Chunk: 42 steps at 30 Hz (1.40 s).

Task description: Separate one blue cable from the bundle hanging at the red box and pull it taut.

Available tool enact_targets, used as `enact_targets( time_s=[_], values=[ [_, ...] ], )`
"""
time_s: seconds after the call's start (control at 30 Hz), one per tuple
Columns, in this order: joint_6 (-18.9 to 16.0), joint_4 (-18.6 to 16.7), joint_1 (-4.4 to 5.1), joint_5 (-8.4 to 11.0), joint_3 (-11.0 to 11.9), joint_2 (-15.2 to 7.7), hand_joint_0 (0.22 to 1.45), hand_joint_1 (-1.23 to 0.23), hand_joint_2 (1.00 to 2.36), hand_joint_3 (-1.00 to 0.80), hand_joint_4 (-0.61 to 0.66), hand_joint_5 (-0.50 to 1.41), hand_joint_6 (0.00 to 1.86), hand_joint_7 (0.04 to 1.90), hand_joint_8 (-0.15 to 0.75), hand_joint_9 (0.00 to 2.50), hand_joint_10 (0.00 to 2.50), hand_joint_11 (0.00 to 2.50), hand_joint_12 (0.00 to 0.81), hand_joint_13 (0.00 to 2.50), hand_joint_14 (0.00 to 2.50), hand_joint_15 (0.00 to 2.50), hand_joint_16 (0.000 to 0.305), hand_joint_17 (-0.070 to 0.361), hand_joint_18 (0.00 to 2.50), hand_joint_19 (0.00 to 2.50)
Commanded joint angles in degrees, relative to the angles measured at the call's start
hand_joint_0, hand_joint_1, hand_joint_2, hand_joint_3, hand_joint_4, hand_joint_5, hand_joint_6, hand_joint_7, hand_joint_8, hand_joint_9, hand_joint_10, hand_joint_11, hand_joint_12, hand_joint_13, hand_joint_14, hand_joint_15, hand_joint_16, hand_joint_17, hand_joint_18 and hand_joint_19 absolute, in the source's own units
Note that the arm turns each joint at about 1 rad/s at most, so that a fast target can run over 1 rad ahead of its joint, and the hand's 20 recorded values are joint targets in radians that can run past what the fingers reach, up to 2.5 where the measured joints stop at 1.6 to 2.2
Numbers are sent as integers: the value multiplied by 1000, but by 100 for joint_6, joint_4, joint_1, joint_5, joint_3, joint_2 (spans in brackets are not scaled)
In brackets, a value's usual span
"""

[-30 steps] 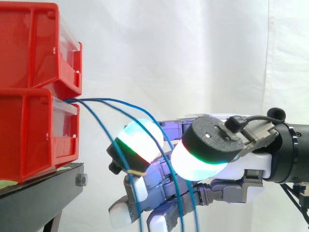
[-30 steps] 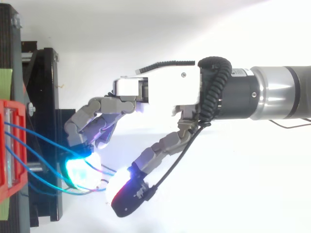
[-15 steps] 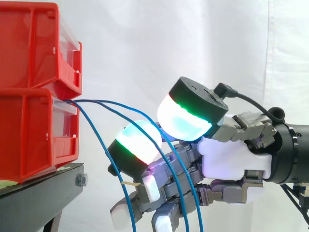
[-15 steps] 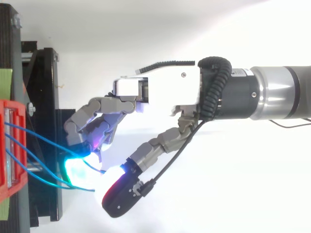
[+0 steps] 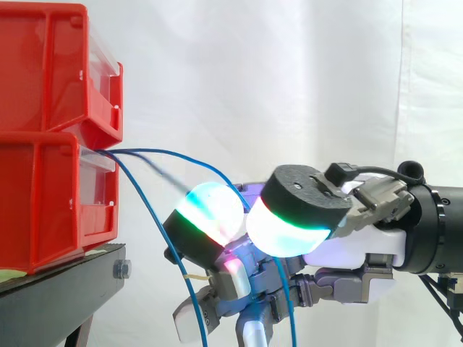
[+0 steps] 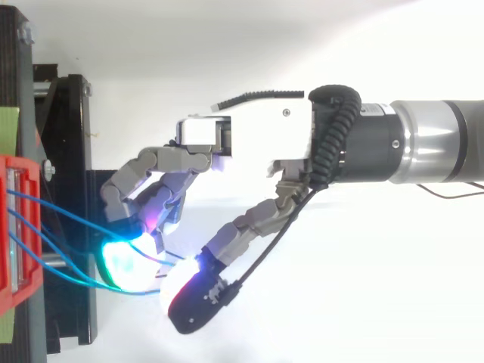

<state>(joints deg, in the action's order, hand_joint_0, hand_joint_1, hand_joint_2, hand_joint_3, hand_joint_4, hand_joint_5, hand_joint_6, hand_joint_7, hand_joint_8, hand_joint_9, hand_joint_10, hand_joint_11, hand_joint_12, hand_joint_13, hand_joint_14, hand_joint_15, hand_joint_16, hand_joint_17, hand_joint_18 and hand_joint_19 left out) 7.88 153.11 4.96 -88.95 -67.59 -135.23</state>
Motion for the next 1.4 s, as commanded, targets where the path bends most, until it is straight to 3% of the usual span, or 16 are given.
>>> enact_targets(
  time_s=[0.0, 0.1, 0.2, 0.27, 0.47, 0.83, 0.97, 1.17, 1.37],
  values=[
    [-5, 0, -4, 0, 0, -3, 702, -992, 1000, -500, 145, -213, 878, 1063, 319, 849, 18, 1010, 393, 722, 15, 451, 50, 112, 901, 502],
    [3, 0, -4, 0, -9, -3, 570, -968, 1000, -500, 145, -182, 862, 1126, 336, 919, 19, 1022, 393, 745, 16, 470, 51, 114, 914, 541],
    [3, 0, -4, 0, 0, -3, 488, -807, 1000, -500, 170, -150, 835, 1118, 369, 1028, 17, 1014, 420, 809, 15, 476, 54, 122, 971, 553],
    [3, 0, -4, 0, -9, 6, 517, -627, 1000, -500, 161, -131, 785, 1117, 367, 1087, 19, 966, 411, 836, 15, 475, 53, 118, 978, 586],
    [12, 0, -4, 0, -9, -3, 614, -419, 1000, -500, 165, -100, 654, 1274, 346, 1108, 20, 942, 394, 832, 18, 506, 49, 111, 933, 661],
    [-49, 0, 5, 26, -35, -3, 635, -511, 1011, -346, 174, -102, 620, 1316, 355, 1100, 20, 946, 399, 851, 17, 521, 50, 113, 947, 680],
    [-287, 0, -4, 88, -158, -3, 624, -576, 1011, -329, 178, -119, 641, 1276, 353, 1088, 19, 949, 402, 853, 17, 529, 50, 113, 953, 681],
    [-744, 26, -21, 229, -184, 6, 602, -639, 1008, -372, 195, -169, 729, 1138, 348, 1024, 19, 973, 408, 855, 18, 531, 51, 115, 966, 675],
    [-770, 26, -21, 308, -184, -3, 567, -588, 1002, -469, 202, -176, 744, 1104, 349, 1013, 18, 961, 408, 864, 16, 531, 52, 117, 982, 669]
  ],
)
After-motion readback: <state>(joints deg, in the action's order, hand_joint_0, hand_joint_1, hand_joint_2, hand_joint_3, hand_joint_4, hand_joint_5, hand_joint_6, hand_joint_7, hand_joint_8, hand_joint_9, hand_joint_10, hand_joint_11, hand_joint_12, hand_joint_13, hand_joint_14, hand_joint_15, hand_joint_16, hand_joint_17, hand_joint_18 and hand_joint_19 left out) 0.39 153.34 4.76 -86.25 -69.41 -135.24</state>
